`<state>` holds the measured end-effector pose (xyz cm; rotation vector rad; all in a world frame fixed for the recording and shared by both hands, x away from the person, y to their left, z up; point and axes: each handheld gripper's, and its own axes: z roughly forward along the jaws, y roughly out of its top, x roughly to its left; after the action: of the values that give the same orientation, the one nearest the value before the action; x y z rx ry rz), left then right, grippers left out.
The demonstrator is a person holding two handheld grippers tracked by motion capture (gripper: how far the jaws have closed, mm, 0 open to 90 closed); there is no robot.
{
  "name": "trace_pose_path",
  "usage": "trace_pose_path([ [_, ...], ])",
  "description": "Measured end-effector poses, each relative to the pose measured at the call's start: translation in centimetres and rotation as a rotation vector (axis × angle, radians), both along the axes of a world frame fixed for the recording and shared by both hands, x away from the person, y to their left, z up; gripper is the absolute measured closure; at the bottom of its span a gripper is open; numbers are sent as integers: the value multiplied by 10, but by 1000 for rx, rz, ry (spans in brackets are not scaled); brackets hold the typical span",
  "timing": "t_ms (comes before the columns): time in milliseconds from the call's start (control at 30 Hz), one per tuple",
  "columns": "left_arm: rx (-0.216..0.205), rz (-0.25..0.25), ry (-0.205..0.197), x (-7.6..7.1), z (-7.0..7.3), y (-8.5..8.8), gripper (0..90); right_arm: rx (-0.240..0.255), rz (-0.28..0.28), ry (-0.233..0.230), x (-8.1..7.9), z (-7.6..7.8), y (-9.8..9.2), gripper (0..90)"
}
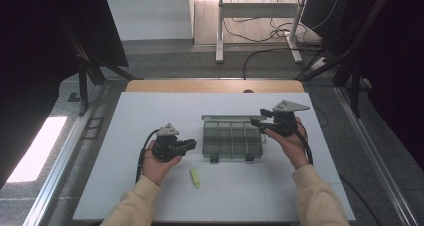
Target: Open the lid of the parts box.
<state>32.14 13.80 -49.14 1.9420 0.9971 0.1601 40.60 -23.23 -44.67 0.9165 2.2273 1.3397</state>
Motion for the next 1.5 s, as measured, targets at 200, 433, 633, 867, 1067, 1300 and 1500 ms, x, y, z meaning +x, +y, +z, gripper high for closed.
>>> trace_pose_path([
  [200,0,-4,4,0,-1,2,789,35,7,32,4,0,-1,441],
  [433,-20,-25,25,4,-3,3,778,68,12,70,11,1,-3,440],
  [633,28,-19,-16,4,-4,-1,726,94,11,100,15,0,-6,431],
  [867,22,-18,-4,7,-6,0,605,100,9,111,17,-1,-6,435],
  [1067,20,-10,9,9,-8,2,577,117,7,123,23,-2,-7,435],
  [1300,20,-16,-8,9,-7,5,546,132,5,133,30,-4,-6,439],
  [1500,18,-27,-1,7,-8,6,481,138,-11,127,33,-5,-5,428],
])
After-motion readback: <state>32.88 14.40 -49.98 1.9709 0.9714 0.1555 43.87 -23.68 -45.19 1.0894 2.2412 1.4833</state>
